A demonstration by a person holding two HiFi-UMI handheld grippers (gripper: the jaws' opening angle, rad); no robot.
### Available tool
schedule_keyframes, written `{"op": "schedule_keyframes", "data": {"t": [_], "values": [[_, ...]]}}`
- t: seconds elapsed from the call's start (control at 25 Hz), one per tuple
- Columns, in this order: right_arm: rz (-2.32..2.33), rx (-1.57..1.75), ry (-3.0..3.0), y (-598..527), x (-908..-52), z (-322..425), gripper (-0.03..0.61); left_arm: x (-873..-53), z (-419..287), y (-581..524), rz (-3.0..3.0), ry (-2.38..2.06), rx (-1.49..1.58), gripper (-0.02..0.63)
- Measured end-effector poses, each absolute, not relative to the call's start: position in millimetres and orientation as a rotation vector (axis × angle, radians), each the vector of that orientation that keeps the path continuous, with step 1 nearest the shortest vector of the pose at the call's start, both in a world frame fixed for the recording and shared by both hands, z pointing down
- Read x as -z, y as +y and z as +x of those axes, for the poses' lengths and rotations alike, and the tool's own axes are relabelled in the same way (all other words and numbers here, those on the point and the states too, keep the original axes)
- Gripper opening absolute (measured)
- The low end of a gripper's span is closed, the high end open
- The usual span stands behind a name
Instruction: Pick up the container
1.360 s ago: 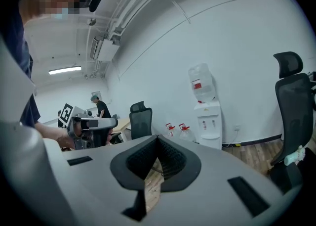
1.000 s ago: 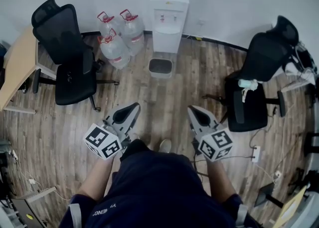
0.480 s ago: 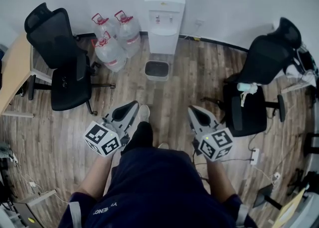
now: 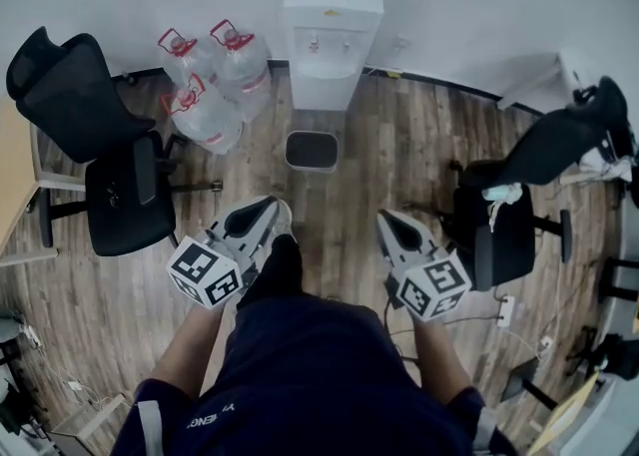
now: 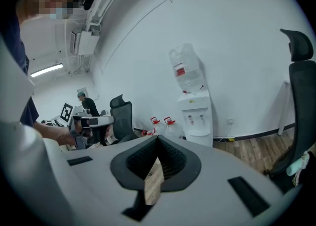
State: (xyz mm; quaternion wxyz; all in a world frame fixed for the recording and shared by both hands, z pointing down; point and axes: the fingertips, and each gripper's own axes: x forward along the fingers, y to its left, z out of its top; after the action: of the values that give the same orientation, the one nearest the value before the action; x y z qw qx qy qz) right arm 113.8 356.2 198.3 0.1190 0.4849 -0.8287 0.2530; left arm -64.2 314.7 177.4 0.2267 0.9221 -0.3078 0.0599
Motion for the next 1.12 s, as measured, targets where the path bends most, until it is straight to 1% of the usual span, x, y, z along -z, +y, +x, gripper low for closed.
{"op": "schedule_keyframes", "data": {"t": [0.28,0.56,0.92,1.12], "values": [[1.432,-0.800,-2.332,234,-222,80,0.011,-205,-94,187,2.537,-0.775,-0.238,0.026],[1.450,-0.897,-2.241,155,-249,67,0.011,-238,-105,97,2.505,-0.712,-0.305,0.026],[1.412,-0.998,-2.168,98,-311,71,0.011,-300,-90,34,2.445,-0.677,-0.373,0.026],[1.346,-1.030,-2.131,73,-364,82,0.011,-353,-74,14,2.397,-0.691,-0.415,0.026]]}}
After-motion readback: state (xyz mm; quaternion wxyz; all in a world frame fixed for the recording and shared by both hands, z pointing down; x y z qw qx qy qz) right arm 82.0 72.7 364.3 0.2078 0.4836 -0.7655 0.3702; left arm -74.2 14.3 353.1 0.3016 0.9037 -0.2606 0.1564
